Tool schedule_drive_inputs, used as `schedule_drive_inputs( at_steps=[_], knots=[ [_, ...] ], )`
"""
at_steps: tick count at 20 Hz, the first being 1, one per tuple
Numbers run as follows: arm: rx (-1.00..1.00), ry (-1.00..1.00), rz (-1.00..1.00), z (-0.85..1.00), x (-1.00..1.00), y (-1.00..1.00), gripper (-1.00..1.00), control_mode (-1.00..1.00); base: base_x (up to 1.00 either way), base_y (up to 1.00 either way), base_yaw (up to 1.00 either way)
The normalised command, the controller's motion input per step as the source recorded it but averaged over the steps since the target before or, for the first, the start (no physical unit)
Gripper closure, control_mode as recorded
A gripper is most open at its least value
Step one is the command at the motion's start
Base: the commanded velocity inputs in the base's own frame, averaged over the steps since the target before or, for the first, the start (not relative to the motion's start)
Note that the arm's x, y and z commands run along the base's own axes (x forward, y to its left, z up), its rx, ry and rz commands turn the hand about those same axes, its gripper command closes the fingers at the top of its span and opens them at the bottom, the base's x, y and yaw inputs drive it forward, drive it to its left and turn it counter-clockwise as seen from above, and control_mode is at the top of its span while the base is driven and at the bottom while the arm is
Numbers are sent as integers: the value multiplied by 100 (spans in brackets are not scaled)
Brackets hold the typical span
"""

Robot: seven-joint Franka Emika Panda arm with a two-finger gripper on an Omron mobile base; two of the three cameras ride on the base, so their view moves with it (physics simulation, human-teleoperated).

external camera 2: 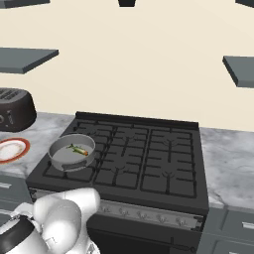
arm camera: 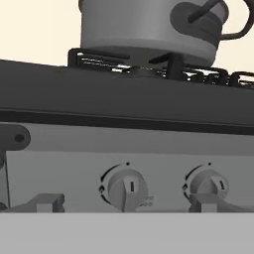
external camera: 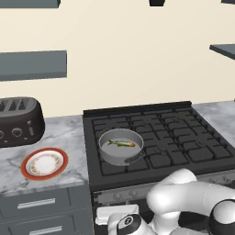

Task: Retrieve the frozen meat and place it in the pot on a burner. Then turn the burner on.

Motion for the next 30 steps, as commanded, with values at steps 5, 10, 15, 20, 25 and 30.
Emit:
schedule_drive_inputs(
  at_steps=[5, 10, 15, 20, 25, 30],
  knots=[
    [20, -13, 0, -36, 0, 0, -100, -100, 0, 0, 0],
    [20, -11, -1, -13, 9, -2, -100, -100, 0, 0, 0],
    [26, -8, -3, -9, 27, -18, -100, -100, 0, 0, 0],
    [11, -6, 0, 0, 0, -20, -100, -100, 0, 0, 0],
    [22, 0, 0, -1, 3, -53, -100, -100, 0, 0, 0],
    [22, -4, 5, -10, 3, -16, -100, -100, 0, 0, 0]
  ],
)
